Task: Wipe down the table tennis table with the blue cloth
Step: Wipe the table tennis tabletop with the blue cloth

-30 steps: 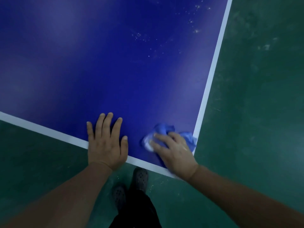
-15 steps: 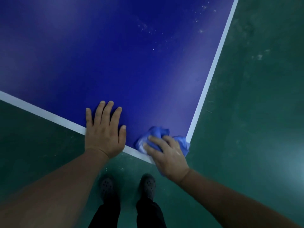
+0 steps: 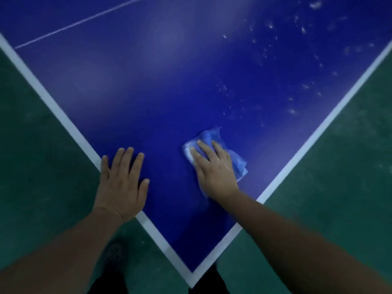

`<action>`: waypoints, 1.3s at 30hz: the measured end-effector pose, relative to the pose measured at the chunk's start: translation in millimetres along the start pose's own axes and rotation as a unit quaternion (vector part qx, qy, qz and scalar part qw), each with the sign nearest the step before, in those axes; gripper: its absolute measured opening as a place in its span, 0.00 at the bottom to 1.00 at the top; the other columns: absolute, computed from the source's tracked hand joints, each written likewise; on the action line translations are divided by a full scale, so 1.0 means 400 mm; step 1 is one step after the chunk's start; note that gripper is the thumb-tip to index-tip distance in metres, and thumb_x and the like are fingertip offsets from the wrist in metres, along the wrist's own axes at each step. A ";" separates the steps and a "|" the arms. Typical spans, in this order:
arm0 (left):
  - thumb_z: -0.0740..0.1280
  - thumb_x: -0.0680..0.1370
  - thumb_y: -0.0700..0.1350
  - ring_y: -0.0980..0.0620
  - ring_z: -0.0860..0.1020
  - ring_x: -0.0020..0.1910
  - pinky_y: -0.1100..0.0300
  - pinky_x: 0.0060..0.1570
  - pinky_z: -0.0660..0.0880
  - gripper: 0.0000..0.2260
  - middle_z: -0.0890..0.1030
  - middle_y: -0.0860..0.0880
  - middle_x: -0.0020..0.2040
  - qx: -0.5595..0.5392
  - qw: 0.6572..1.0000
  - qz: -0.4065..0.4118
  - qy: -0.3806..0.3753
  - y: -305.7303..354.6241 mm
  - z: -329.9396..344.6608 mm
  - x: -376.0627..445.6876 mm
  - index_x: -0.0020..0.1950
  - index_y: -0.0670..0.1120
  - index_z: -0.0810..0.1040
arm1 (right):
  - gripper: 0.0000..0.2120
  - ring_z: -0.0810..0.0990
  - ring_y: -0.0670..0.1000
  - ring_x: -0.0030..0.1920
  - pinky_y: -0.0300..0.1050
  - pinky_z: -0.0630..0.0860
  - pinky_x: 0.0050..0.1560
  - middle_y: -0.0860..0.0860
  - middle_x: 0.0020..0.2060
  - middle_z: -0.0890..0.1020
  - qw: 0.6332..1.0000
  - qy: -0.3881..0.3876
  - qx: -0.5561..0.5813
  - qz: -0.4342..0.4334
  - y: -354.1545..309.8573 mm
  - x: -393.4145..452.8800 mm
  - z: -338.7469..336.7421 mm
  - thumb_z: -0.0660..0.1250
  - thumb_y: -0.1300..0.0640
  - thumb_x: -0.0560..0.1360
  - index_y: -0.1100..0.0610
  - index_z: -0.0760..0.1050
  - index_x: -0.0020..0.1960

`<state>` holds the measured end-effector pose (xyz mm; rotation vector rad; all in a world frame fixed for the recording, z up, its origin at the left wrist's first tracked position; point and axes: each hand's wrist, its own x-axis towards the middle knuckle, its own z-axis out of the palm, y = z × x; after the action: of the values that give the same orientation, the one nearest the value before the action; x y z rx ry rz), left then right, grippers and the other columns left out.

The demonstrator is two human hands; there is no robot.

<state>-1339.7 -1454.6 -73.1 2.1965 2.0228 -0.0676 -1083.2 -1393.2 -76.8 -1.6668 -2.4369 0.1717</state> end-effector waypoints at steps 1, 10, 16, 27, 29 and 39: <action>0.46 0.80 0.58 0.39 0.55 0.79 0.35 0.75 0.48 0.32 0.59 0.39 0.79 -0.005 0.999 -0.042 0.002 0.022 -0.002 -0.010 0.79 0.41 0.60 | 0.19 0.70 0.66 0.70 0.60 0.68 0.67 0.54 0.71 0.74 0.999 -0.021 -0.007 -0.034 0.053 -0.002 -0.009 0.60 0.53 0.81 0.53 0.76 0.70; 0.44 0.82 0.59 0.42 0.50 0.80 0.30 0.73 0.46 0.29 0.57 0.43 0.80 -0.085 0.967 -0.239 0.022 0.191 0.046 -0.019 0.79 0.47 0.59 | 0.23 0.64 0.68 0.74 0.68 0.65 0.69 0.55 0.74 0.70 0.993 -0.030 -0.018 0.113 0.257 -0.022 -0.084 0.54 0.51 0.81 0.55 0.73 0.72; 0.45 0.81 0.57 0.44 0.49 0.80 0.32 0.74 0.43 0.29 0.56 0.43 0.80 -0.087 0.966 -0.244 0.019 0.194 0.047 -0.010 0.79 0.47 0.61 | 0.23 0.55 0.62 0.79 0.64 0.52 0.75 0.49 0.78 0.63 0.988 -0.072 0.046 -0.129 -0.084 0.203 0.043 0.52 0.50 0.81 0.48 0.66 0.76; 0.47 0.81 0.56 0.44 0.49 0.80 0.29 0.72 0.46 0.28 0.57 0.42 0.80 -0.102 0.966 -0.235 0.025 0.195 0.047 -0.009 0.78 0.45 0.63 | 0.25 0.48 0.59 0.80 0.62 0.48 0.77 0.46 0.81 0.53 0.971 -0.063 -0.008 0.231 0.392 0.608 -0.065 0.48 0.47 0.84 0.45 0.55 0.80; 0.47 0.81 0.56 0.44 0.49 0.80 0.29 0.72 0.46 0.28 0.57 0.42 0.80 -0.101 0.966 -0.237 0.016 0.194 0.047 -0.010 0.78 0.45 0.63 | 0.25 0.49 0.60 0.80 0.62 0.49 0.77 0.48 0.81 0.54 0.980 -0.065 -0.025 0.185 0.306 0.596 -0.053 0.49 0.49 0.84 0.46 0.55 0.81; 0.48 0.81 0.56 0.44 0.48 0.80 0.31 0.73 0.45 0.28 0.56 0.42 0.80 -0.085 0.967 -0.241 0.003 0.198 0.042 -0.005 0.78 0.45 0.63 | 0.28 0.48 0.60 0.80 0.63 0.49 0.77 0.49 0.81 0.52 0.990 -0.098 -0.091 0.046 0.290 0.716 -0.024 0.50 0.49 0.83 0.47 0.50 0.81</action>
<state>-1260.0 -1465.0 -82.8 1.5667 2.4168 0.0552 -1076.5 -1084.3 -65.9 -1.9245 -2.5867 0.1348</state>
